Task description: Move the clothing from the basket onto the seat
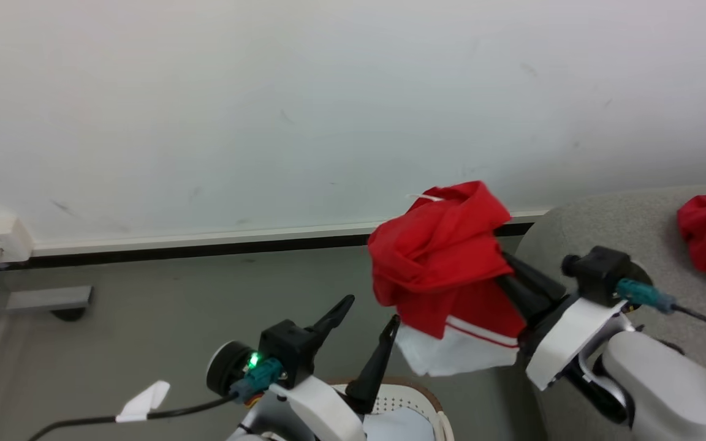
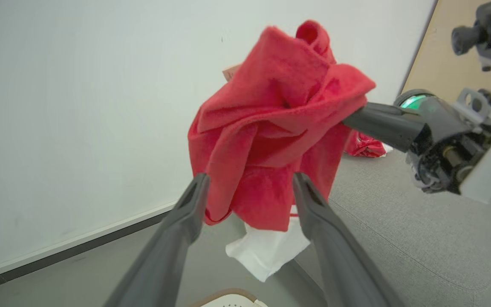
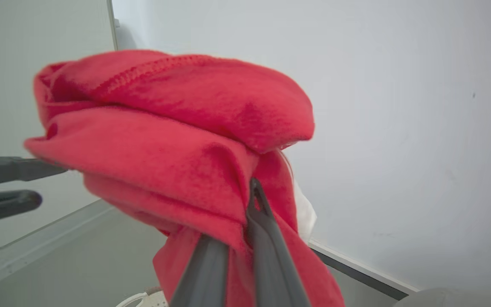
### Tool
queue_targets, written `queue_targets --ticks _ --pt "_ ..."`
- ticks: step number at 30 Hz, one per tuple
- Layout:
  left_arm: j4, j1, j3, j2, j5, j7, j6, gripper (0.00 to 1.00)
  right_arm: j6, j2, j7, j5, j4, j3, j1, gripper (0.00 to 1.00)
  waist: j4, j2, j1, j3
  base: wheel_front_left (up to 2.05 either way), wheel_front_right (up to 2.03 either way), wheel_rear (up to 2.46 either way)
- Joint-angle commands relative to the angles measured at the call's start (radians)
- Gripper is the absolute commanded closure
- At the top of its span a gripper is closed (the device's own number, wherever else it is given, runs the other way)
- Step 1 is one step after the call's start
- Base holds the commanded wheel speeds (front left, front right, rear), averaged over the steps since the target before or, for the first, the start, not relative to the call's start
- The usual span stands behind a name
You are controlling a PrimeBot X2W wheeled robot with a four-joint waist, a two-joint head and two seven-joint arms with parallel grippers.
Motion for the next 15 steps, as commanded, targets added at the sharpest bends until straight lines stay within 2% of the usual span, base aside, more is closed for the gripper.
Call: queue_targets --ticks 1,9,15 --pt "0.007 0.008 -0.003 0.000 0.005 -0.008 -0.003 0.00 -0.003 -0.012 -0.005 -0.007 -0.005 -0.016 0.005 1.00 -0.010 -0.0001 -0.0001 0.005 0.00 0.00 0.00" --pt "0.056 -0.004 -0.036 -0.021 0.025 -0.059 -0.011 0.00 -0.003 -0.098 -0.004 -0.046 -0.047 -0.193 0.052 1.00 -0.081 -0.0001 -0.0001 0.023 0.00 0.00 0.00" --pt "0.078 -0.014 -0.056 -0.033 0.026 -0.079 -0.015 0.00 -0.002 -0.138 -0.005 -0.070 -0.073 -0.278 0.100 1.00 -0.163 -0.0001 -0.0001 0.038 0.00 0.00 0.00"
